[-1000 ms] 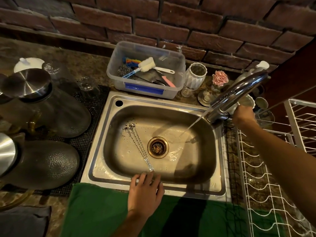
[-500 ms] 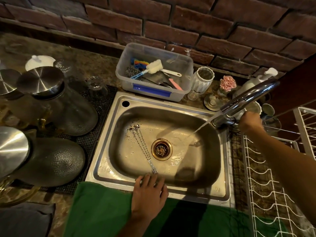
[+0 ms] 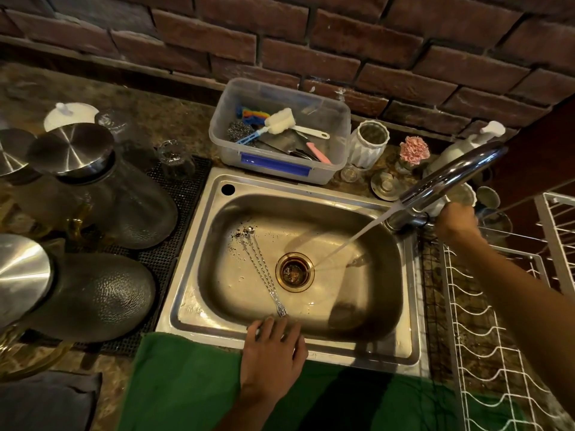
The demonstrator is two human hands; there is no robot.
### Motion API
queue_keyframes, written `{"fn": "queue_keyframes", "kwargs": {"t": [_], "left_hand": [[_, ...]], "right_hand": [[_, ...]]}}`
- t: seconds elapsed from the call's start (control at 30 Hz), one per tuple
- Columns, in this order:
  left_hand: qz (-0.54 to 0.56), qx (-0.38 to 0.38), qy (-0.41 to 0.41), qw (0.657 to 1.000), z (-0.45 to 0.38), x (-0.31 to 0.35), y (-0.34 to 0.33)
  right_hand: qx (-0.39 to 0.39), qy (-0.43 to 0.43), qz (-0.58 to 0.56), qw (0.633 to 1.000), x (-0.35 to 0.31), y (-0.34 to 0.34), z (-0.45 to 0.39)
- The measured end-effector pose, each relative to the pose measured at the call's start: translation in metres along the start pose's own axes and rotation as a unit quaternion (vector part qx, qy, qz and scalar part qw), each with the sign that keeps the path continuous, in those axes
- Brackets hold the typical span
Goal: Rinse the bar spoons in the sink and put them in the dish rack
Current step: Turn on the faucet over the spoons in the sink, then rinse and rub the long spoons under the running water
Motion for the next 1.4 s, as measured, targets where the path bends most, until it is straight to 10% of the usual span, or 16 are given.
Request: {"fn": "queue_keyframes", "kwargs": {"t": [0.47,0.9,1.2,1.4], "left_hand": [[0.010,0.008,0.007,1.000,0.000,0.000,-0.003],[0.115,0.029,0.089,0.989,-0.024,-0.022,0.022],[0.505,-0.088,0.413,0.753,-0.122,-0.115,0.004],[0.512,-0.144,0.455,0.714,-0.149,-0.138,-0.031]], "right_hand": [[0.035,0.092,-0.007,0.995,-0.033,-0.013,0.078],[-0.225,0.125,-0.342,0.904,-0.110,-0.166,0.175],[-0.262,0.093,-0.459,0.844,-0.169,-0.223,0.161],[-0.266,0.100,-0.461,0.841,-0.199,-0.264,0.138]]}}
Point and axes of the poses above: each hand's wrist, its own z-axis away from the middle knuckle, its own y-axis out of the back of the hand, x = y × z, the point moved 8 cm from there along -z, towards the middle knuckle, and after that the axes turned 11 degrees about y, right-handed, at the moved point
